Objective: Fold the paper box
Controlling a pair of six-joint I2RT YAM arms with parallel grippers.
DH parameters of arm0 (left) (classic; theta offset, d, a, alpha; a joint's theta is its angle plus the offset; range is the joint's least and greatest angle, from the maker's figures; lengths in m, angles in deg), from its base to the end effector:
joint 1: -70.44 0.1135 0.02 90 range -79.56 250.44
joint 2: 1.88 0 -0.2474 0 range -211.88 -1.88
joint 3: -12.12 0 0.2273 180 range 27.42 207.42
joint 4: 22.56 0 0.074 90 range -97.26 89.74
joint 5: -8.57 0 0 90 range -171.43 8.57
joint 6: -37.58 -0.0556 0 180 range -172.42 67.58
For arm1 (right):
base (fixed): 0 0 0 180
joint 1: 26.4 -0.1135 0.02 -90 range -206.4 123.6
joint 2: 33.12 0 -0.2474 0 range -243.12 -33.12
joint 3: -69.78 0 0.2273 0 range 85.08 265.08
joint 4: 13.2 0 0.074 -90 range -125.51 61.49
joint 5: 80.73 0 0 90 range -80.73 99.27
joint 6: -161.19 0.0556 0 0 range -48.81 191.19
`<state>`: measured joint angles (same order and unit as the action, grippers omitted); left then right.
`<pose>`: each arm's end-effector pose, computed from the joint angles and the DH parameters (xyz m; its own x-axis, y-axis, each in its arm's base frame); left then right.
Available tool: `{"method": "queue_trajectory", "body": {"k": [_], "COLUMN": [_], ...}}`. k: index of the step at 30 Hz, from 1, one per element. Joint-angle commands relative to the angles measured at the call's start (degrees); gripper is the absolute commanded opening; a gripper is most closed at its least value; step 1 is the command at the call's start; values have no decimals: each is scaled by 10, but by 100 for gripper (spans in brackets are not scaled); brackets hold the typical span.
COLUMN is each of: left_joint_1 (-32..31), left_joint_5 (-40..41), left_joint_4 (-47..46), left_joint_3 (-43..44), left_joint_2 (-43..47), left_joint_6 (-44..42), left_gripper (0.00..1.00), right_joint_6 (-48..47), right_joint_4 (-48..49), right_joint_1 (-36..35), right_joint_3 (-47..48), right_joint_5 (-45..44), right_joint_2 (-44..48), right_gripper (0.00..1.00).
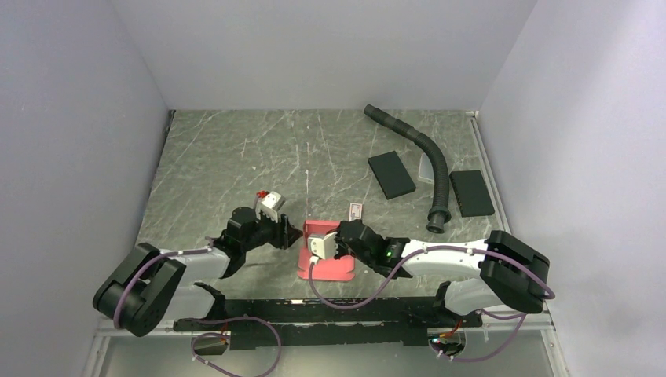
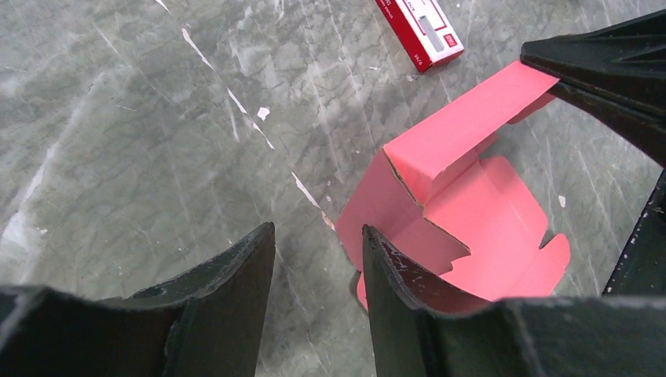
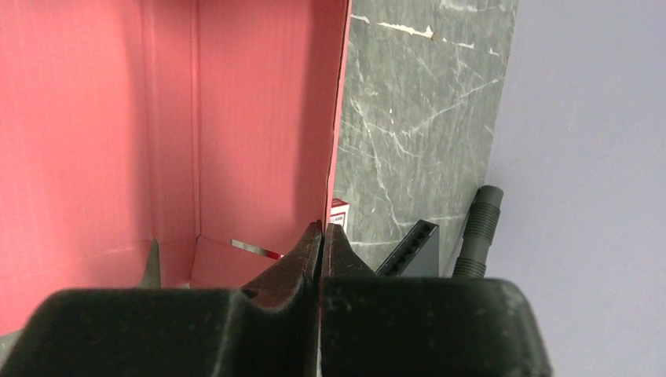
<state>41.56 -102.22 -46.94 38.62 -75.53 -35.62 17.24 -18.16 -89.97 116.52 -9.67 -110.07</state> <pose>0.1841 -0.1241 0.1355 -0.5378 -0.0120 -0.8430 0.6087 0.6864 -0.3980 0.1337 0.2284 0.1672 0.4384 -0.8360 -0.3299 -0.6362 -0.0294 -0.7709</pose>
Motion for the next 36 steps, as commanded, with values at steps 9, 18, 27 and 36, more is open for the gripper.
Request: {"method": "queue_trajectory", "body": {"k": [9,18,27,36], "left_joint_1": [0,-6,-22,-34], "left_joint_5": [-33,-39,-37,-7], "left_joint_4": [34,28,29,-14], "left_joint_3": [4,6,0,12], "left_joint_2": [64,48,60,12], "left_joint_6": [21,23,19,20], "left_gripper": [53,57,60,61], "right_joint_6": [-24,-18,-13,-8], "right_joint_4": [-27,-26,-32,-38], "right_joint_1": [-34,-37,-36,-37], "right_joint_3": [-7,-4,-1,2], "right_joint_5": [4,0,6,13], "right_joint_2": [-29,-36,-35,-33], "right_gripper": [0,0,0,0]}}
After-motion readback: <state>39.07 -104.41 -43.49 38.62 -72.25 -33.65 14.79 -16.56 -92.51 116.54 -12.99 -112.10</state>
